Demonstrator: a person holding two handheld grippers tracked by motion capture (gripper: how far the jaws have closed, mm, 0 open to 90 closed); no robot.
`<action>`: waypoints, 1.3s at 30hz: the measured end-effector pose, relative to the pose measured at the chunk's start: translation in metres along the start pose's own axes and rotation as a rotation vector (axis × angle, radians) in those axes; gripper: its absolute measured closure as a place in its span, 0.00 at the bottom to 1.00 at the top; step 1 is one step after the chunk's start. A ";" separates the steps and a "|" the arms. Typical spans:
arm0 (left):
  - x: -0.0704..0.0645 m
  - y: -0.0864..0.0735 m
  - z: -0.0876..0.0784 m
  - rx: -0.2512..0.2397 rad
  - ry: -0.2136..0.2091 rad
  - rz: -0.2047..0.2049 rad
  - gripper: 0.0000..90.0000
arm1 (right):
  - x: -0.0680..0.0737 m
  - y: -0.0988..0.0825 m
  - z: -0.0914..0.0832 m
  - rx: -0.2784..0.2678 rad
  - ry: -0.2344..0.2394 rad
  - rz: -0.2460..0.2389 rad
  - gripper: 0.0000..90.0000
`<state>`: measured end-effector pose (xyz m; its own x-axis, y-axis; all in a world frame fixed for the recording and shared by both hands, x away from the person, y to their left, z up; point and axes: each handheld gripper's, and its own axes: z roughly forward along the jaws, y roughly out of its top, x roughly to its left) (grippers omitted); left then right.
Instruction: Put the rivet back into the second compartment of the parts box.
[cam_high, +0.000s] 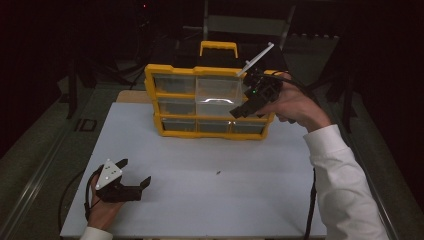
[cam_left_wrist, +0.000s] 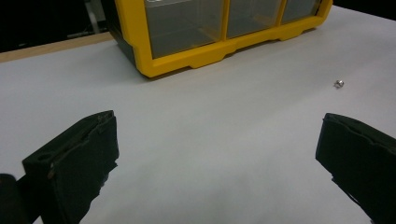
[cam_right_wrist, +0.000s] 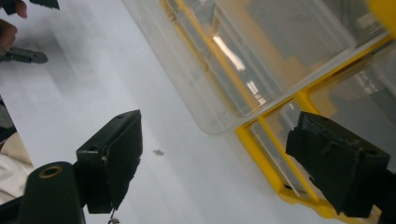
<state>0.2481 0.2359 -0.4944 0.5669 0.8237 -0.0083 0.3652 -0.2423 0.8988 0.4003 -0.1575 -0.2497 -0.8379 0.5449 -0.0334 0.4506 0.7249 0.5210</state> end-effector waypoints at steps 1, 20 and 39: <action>0.000 0.000 0.000 -0.002 0.000 -0.002 0.00 | 0.001 -0.001 0.002 0.004 0.001 0.001 0.18; 0.000 0.000 0.000 -0.002 0.003 -0.003 0.00 | 0.015 -0.025 0.029 0.029 0.017 -0.016 0.20; 0.000 0.000 0.000 -0.002 0.002 -0.004 0.00 | 0.038 -0.035 0.050 0.042 0.026 -0.056 0.20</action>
<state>0.2480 0.2365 -0.4944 0.5640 0.8257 -0.0113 0.3664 -0.2380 0.8995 0.3680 -0.1414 -0.3117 -0.8697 0.4921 -0.0390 0.4147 0.7712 0.4829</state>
